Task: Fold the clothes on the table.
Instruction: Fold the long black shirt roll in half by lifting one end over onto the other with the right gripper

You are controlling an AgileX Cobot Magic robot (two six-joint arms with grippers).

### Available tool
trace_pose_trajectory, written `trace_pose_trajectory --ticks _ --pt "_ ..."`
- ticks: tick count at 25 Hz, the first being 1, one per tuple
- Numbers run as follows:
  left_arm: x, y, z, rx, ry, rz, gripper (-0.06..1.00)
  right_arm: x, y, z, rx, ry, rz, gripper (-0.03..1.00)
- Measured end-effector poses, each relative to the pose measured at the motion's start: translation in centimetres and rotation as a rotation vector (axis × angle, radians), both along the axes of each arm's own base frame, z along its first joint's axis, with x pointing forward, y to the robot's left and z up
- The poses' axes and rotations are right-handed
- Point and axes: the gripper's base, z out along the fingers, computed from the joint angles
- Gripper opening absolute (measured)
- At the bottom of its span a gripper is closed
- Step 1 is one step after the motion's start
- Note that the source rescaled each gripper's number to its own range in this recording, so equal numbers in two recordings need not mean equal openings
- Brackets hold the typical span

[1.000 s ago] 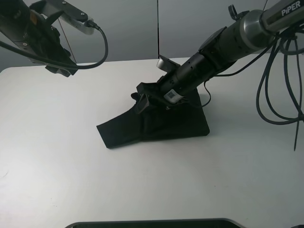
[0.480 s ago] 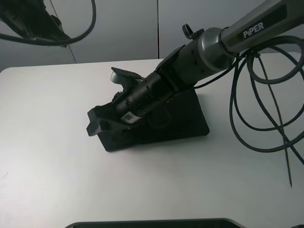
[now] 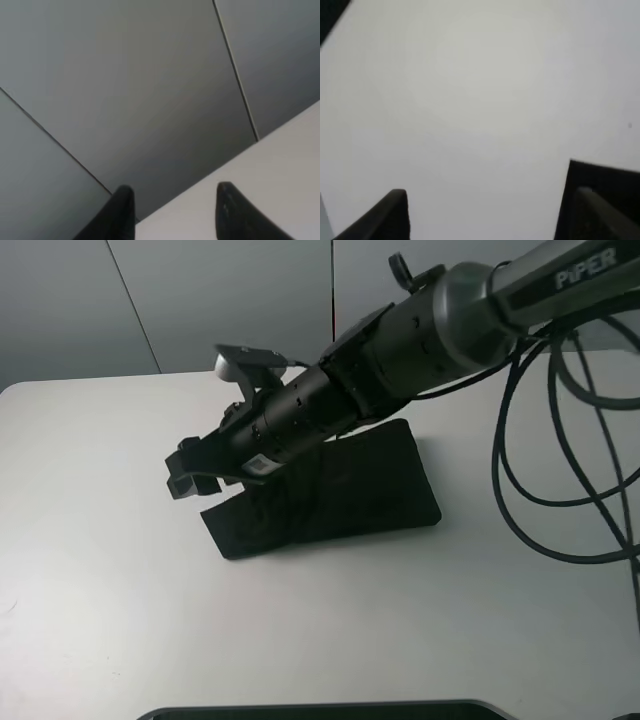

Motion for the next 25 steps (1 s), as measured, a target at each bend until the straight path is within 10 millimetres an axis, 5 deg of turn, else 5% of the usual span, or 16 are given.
trace_pose_trajectory --ticks 4,7,18,25 --pt "-1.7 1.2 1.3 -0.016 -0.047 0.009 0.5 -0.4 -0.8 4.8 0.061 -0.105 -0.003 0.84" --pt "-2.7 1.8 1.8 -0.026 -0.067 0.014 0.5 -0.1 -1.4 5.2 0.0 -0.157 -0.035 0.84" --pt "-3.9 2.7 2.6 -0.045 -0.097 0.018 0.5 0.9 -1.2 -5.9 -0.231 0.092 -0.098 0.84" --pt "-4.4 2.8 2.8 -0.081 -0.097 0.008 0.5 0.0 0.5 -6.0 -0.109 0.125 -0.091 0.84"
